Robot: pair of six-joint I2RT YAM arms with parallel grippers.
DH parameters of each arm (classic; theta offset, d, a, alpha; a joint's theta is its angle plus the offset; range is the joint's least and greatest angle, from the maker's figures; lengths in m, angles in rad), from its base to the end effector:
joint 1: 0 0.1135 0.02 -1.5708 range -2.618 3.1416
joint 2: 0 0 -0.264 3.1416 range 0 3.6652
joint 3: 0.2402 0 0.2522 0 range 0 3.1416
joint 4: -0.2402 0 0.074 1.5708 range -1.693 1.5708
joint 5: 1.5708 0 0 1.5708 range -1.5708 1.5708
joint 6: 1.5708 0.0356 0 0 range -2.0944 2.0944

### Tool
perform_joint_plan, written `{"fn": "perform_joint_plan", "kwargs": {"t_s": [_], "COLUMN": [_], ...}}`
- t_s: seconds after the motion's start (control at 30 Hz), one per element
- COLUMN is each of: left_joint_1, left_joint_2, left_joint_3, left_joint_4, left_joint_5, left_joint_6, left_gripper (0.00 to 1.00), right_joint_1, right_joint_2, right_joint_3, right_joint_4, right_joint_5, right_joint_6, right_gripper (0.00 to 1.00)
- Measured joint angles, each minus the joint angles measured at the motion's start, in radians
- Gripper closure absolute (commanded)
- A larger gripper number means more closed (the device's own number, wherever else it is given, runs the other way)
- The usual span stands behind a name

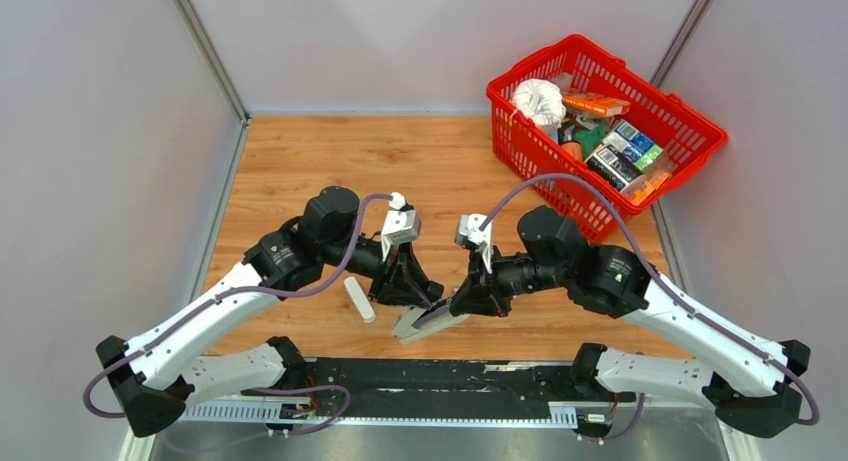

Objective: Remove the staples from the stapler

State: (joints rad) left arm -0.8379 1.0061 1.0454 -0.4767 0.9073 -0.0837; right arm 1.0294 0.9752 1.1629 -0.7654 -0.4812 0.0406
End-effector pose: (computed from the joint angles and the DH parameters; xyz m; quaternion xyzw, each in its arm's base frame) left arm 0.1183 -0.1734 0.3655 0.4980 0.6184 -0.5457 0.2678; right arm 0.0837 0.1711 0.3791 -0.5051 0.6978 0.4161 0.2912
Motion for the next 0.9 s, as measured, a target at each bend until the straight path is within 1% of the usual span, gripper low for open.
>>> {"fn": "perform_joint_plan", "kwargs": {"t_s": [0.17, 0.43, 0.5, 0.63, 0.7, 0.73, 0.8, 0.83, 0.9], "left_joint_1": [-0.005, -0.006, -0.006, -0.007, -0.011, -0.012, -0.014, -0.014, -0.017], "left_joint_2": [-0.024, -0.06, -0.078, -0.084, -0.08, -0.079, -0.077, -0.076, -0.074], "left_joint_3": [-0.007, -0.021, -0.029, -0.031, -0.031, -0.031, -0.031, -0.031, -0.031], "left_joint_4": [0.024, 0.06, 0.074, 0.087, 0.086, 0.086, 0.085, 0.085, 0.085], "left_joint_5": [0.0, -0.027, -0.035, -0.045, -0.052, -0.056, -0.067, -0.072, -0.082], "left_joint_6": [-0.025, -0.06, -0.072, -0.083, -0.083, -0.082, -0.077, -0.074, -0.066], "left_gripper": [1.0, 1.0, 1.0, 1.0, 1.0, 1.0, 1.0, 1.0, 1.0], "right_joint_1": [0.0, 0.0, 0.001, 0.003, 0.003, 0.003, 0.003, 0.003, 0.004], "right_joint_2": [-0.055, -0.09, -0.097, -0.092, -0.084, -0.08, -0.076, -0.075, -0.075], "right_joint_3": [-0.055, -0.105, -0.117, -0.119, -0.117, -0.115, -0.111, -0.107, -0.095], "right_joint_4": [0.04, 0.097, 0.112, 0.132, 0.134, 0.134, 0.13, 0.123, 0.106], "right_joint_5": [-0.02, -0.027, -0.032, -0.033, -0.028, -0.024, -0.013, -0.003, 0.021], "right_joint_6": [0.023, 0.047, 0.053, 0.064, 0.067, 0.068, 0.069, 0.069, 0.071], "right_gripper": [1.0, 0.99, 0.96, 0.87, 0.84, 0.8, 0.75, 0.71, 0.68]}}
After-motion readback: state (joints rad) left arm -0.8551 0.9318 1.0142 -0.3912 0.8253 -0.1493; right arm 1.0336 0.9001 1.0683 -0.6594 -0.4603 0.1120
